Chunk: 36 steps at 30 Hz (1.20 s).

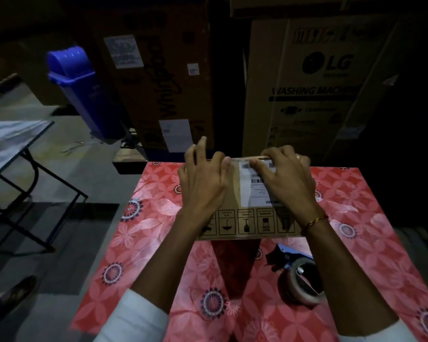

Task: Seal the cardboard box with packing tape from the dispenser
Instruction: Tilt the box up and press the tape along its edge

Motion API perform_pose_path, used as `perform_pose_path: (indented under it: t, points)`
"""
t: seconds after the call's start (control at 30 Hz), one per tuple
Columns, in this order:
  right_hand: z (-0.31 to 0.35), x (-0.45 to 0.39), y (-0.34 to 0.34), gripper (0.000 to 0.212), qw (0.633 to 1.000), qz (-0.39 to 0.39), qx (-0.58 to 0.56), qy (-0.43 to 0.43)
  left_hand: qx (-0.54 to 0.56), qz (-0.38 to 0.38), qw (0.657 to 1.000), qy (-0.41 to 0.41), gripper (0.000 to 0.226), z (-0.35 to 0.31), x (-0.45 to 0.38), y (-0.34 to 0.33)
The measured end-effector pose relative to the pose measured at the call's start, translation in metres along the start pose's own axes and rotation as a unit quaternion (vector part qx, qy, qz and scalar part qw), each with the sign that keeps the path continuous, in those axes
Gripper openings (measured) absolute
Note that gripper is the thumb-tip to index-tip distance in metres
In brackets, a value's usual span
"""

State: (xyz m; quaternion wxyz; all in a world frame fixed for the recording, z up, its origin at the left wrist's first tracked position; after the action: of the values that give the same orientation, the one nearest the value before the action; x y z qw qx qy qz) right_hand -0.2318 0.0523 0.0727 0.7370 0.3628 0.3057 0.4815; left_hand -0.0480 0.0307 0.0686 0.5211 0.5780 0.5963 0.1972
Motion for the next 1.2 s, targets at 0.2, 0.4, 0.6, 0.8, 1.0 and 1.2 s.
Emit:
perform_pose_path:
  t: [0.2,0.4,0.6,0.8,1.0,1.2]
  points:
    - [0.001,0.002,-0.006,0.047,0.997,-0.075,-0.010,0.011,-0.078,-0.033,0.996,0.004,0.055,-0.008,-0.008,-0.005]
    - [0.005,0.003,-0.009,0.054,0.994,-0.104,0.023,0.005,-0.104,-0.053,0.993,-0.032,0.046,-0.004,-0.008,-0.008]
    - [0.004,-0.005,-0.008,0.041,0.995,-0.097,0.005,0.005,-0.084,-0.030,0.994,-0.062,0.046,0.001,-0.012,-0.006]
    - [0.004,-0.010,-0.010,0.054,0.995,-0.092,0.037,0.023,-0.070,0.090,0.988,-0.101,0.069,0.011,-0.021,-0.001]
    - [0.003,-0.010,-0.007,0.079,0.995,-0.048,0.059,0.066,-0.060,0.182,0.974,-0.119,0.097,0.019,-0.031,0.002]
    - [0.011,-0.019,-0.009,0.073,0.994,-0.065,0.079,0.030,-0.055,0.189,0.974,-0.115,0.098,0.019,-0.035,0.001]
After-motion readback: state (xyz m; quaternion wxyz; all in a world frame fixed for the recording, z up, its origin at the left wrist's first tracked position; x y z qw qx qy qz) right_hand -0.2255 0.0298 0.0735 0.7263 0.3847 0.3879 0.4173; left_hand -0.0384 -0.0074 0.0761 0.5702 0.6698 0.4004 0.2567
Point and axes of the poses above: each hand's wrist, its own x-axis away from the middle knuckle, its own y-axis out of the back of the hand, z = x × y, the point moved 4 cm from there along -x, towards the middle knuckle, and after that the axes turned 8 degrees about -y, right-handed, at the moved point
